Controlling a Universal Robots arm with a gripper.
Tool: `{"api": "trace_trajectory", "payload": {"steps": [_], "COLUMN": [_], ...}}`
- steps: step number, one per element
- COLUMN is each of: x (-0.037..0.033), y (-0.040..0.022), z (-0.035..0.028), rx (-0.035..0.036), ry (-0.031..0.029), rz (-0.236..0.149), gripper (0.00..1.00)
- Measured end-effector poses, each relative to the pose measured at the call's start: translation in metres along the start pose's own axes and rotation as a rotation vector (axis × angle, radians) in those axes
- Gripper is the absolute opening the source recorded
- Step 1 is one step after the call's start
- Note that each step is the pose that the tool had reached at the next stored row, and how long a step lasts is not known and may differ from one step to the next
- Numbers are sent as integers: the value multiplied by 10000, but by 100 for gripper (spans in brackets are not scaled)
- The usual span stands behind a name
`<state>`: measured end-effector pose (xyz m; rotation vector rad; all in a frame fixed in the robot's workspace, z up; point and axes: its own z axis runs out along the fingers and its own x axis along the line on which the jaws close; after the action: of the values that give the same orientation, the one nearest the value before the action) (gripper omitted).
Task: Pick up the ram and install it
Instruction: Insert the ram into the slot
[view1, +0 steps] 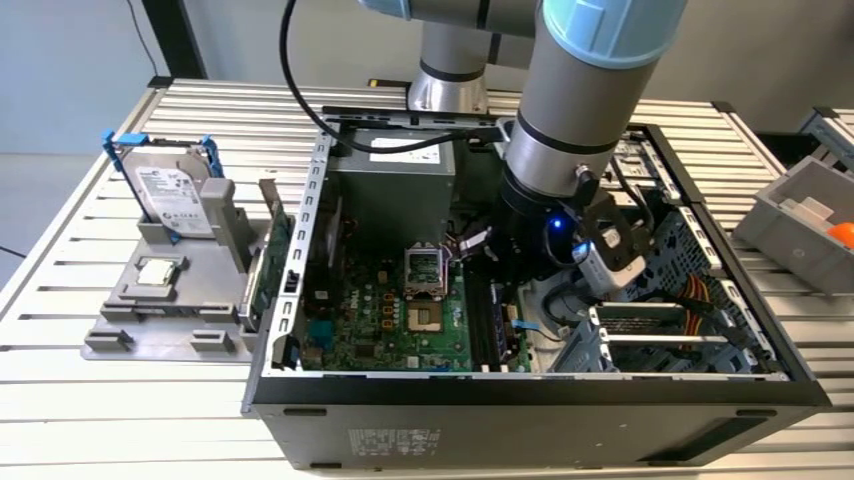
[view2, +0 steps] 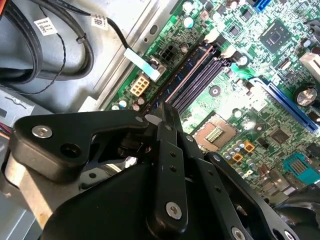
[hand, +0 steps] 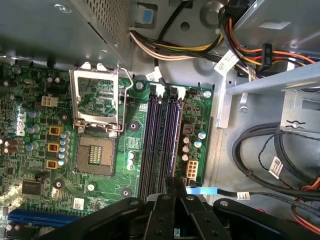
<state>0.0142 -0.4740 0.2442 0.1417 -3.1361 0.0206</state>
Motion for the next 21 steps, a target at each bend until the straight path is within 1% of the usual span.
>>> {"api": "trace_trajectory", "payload": {"steps": [1,4,7,21], "x": [0,1,1,0], "y": [0,0,0,0], "z": [0,0,0,0], "rx": [0,1,2,3], "ry": [-1,-5,-9,-14], "rz": [-56,-427,-651,-1075], "gripper": [0,0,0,0]}}
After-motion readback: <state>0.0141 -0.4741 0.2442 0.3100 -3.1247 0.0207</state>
